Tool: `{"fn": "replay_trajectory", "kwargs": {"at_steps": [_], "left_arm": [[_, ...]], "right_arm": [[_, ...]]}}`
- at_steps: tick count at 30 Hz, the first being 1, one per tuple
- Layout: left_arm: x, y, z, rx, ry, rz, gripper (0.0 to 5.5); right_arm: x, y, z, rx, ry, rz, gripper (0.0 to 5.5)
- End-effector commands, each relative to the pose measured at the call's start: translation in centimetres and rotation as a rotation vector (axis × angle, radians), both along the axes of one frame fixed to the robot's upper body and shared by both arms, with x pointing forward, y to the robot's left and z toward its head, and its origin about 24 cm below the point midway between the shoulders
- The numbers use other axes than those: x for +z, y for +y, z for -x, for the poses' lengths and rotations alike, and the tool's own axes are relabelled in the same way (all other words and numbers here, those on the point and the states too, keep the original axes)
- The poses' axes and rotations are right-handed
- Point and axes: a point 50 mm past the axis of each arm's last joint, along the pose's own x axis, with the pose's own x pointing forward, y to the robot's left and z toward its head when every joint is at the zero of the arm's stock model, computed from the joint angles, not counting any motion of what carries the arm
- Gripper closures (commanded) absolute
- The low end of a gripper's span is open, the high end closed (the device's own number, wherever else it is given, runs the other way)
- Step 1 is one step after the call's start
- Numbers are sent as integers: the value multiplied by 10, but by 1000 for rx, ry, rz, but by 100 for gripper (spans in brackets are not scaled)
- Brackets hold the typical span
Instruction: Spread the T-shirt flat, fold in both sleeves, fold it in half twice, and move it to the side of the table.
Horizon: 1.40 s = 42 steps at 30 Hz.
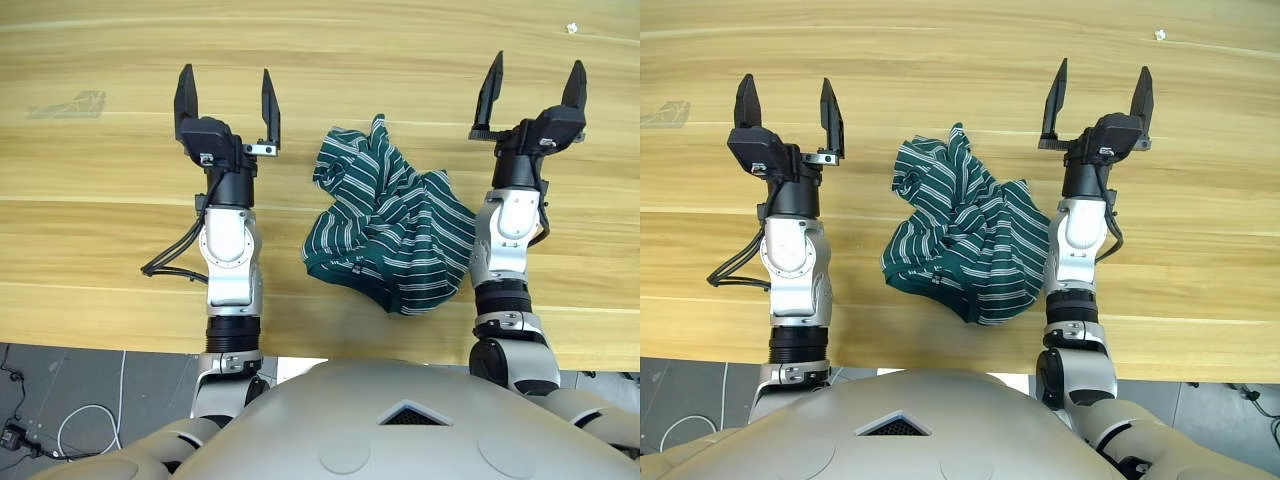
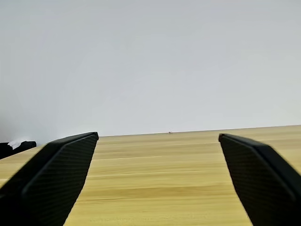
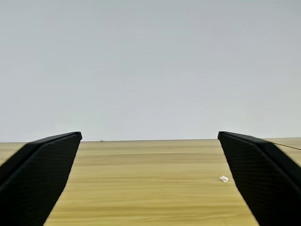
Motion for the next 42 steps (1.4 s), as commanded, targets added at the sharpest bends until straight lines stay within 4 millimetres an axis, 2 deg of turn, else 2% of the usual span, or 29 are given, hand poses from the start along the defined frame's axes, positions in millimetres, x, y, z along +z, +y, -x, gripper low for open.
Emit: {"fn": "replay_trajectory", "kwargs": {"at_steps": [1,5,7,10,12,14,16,21,27,34,42], "left_arm": [[11,-5,10,-184,-9,-125,75],[14,7,68,-665,39,-586,75],[13,17,86,-816,120,-734,75],[13,30,94,-966,218,-900,75],[12,35,91,-1054,268,-1041,75],[10,32,84,-1102,262,-1136,75],[3,28,80,-1138,250,-1184,75],[-12,30,71,-1157,210,-1312,75],[-25,37,78,-1215,222,-1421,75],[-37,37,75,-1202,160,-1482,75],[-51,23,85,-1242,61,-1496,75]], "right_arm": [[16,-7,19,71,-76,35,12],[52,-31,69,274,-144,219,12],[59,-34,90,451,-88,334,12],[49,-16,121,739,71,441,12],[34,-2,144,936,195,533,12],[23,3,158,1058,290,574,12],[16,5,164,1094,335,583,12],[4,5,171,1127,378,788,12],[-10,1,178,1190,429,992,12],[-18,0,179,1146,438,1048,12],[-27,-3,174,1075,469,1101,12]]}}
